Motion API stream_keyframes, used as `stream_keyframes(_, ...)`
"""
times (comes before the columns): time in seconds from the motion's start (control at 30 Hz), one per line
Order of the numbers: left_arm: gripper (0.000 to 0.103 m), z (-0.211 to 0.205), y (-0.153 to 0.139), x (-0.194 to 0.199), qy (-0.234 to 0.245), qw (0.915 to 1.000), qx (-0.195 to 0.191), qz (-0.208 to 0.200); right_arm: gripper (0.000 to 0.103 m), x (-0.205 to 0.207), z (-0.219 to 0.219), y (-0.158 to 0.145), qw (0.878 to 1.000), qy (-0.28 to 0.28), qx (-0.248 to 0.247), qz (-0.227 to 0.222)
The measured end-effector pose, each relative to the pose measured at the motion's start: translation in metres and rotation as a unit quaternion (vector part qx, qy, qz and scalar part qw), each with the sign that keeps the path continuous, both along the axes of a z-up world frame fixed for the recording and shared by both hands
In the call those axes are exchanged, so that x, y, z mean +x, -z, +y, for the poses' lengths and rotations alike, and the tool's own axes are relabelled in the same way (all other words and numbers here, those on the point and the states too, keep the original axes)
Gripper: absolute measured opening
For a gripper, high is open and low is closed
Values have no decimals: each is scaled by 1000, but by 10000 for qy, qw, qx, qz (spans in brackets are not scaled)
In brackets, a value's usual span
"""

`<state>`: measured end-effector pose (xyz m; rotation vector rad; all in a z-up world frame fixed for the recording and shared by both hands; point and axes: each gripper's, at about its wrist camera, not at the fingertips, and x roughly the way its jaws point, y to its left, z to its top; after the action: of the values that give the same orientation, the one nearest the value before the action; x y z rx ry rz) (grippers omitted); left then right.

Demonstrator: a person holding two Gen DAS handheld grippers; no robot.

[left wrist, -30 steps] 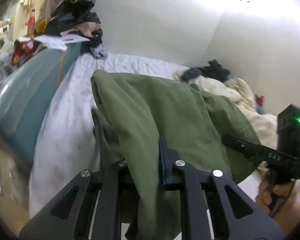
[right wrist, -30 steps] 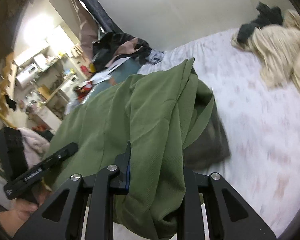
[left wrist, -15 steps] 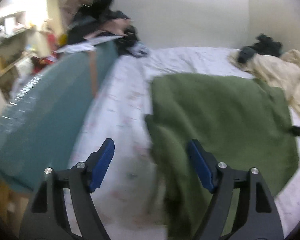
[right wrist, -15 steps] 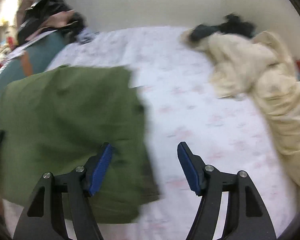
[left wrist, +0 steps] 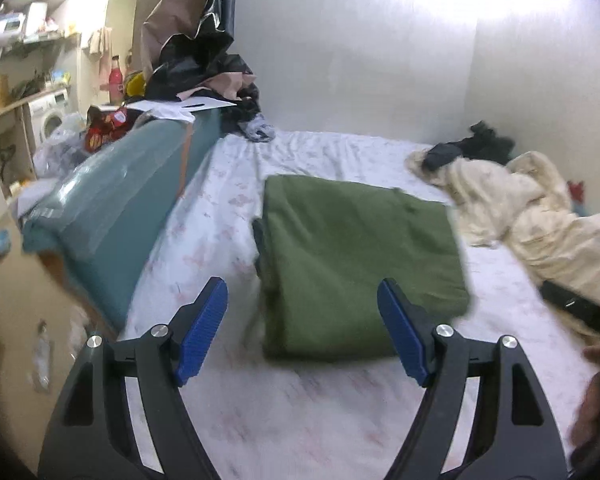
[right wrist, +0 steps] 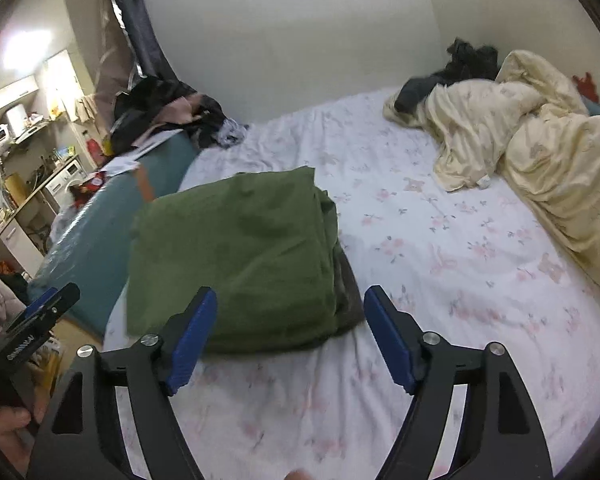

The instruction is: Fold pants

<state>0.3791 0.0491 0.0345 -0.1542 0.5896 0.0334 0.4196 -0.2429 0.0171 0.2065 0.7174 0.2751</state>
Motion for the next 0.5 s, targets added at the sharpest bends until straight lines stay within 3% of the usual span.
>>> stream_keyframes(0.2, 75, -34, -28, -110, 306, 9990, 153, -288, 90, -106, 2, -21, 9996, -38, 107, -253)
stream_keyframes(0.3, 82, -39, -37, -148, 406, 9986, 13, -328, 100, -155, -3, -32, 9990, 21, 229, -390)
stream_keyframes(0.4, 87, -42, -48, -184, 377, 9986, 6, -369, 103, -204, -9, -38, 9986, 128, 150, -485)
stream_keyframes(0.5, 103, -42, -53, -220, 350, 9986, -15, -385, 103, -250, -20, -39, 9972, 345, 166, -635)
